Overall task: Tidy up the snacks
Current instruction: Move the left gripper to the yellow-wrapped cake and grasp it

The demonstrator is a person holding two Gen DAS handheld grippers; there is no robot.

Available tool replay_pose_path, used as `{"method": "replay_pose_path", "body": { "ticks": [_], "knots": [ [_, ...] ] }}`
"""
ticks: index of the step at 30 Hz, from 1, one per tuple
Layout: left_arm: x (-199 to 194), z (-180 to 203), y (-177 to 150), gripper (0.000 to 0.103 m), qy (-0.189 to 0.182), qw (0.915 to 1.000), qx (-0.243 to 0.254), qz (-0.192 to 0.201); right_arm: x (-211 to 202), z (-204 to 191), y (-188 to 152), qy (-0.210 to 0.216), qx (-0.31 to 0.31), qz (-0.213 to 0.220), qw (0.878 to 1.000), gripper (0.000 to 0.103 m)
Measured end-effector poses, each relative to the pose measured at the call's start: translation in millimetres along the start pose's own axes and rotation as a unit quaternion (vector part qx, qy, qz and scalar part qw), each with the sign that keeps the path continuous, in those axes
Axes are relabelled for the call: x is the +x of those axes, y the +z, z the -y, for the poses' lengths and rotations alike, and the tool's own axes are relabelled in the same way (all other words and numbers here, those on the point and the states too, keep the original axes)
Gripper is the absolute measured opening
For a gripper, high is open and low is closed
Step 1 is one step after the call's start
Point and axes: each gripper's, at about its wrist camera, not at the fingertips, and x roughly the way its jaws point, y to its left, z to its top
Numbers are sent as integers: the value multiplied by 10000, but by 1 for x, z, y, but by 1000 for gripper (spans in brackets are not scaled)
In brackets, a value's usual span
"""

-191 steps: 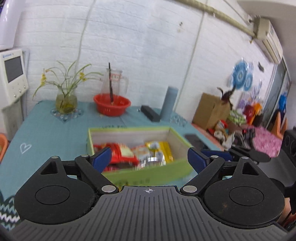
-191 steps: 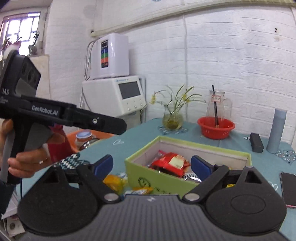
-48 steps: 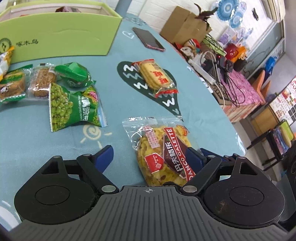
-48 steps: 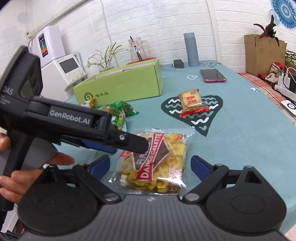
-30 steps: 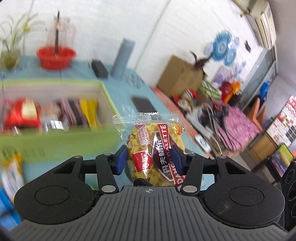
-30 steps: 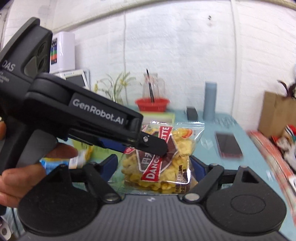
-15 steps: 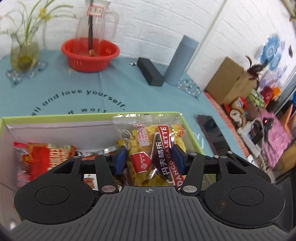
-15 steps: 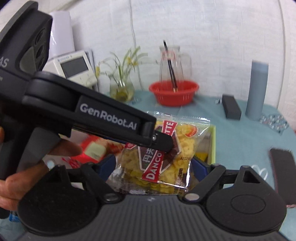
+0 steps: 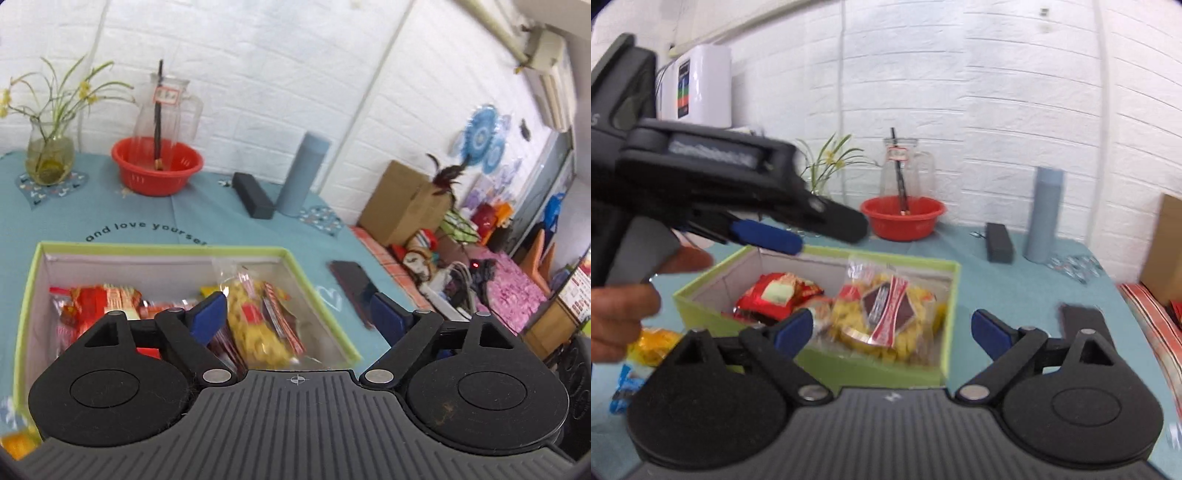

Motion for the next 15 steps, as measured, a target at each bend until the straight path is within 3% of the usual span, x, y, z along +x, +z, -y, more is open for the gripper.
{"method": "replay_pose_path", "body": {
  "ticks": [4, 7, 15],
  "knots": [
    [-25, 35, -50, 78, -98, 9997, 229, -63, -48, 4, -46, -344, 393, -176, 9985, 93],
    [-24, 61, -83, 78, -132, 9984, 413, -352, -69, 4, -68, -638, 458, -340, 9963, 93],
    [16, 99, -128, 74, -97, 9923, 457, -1146, -99, 37, -104, -479, 1084, -384, 9922, 93]
  ]
}}
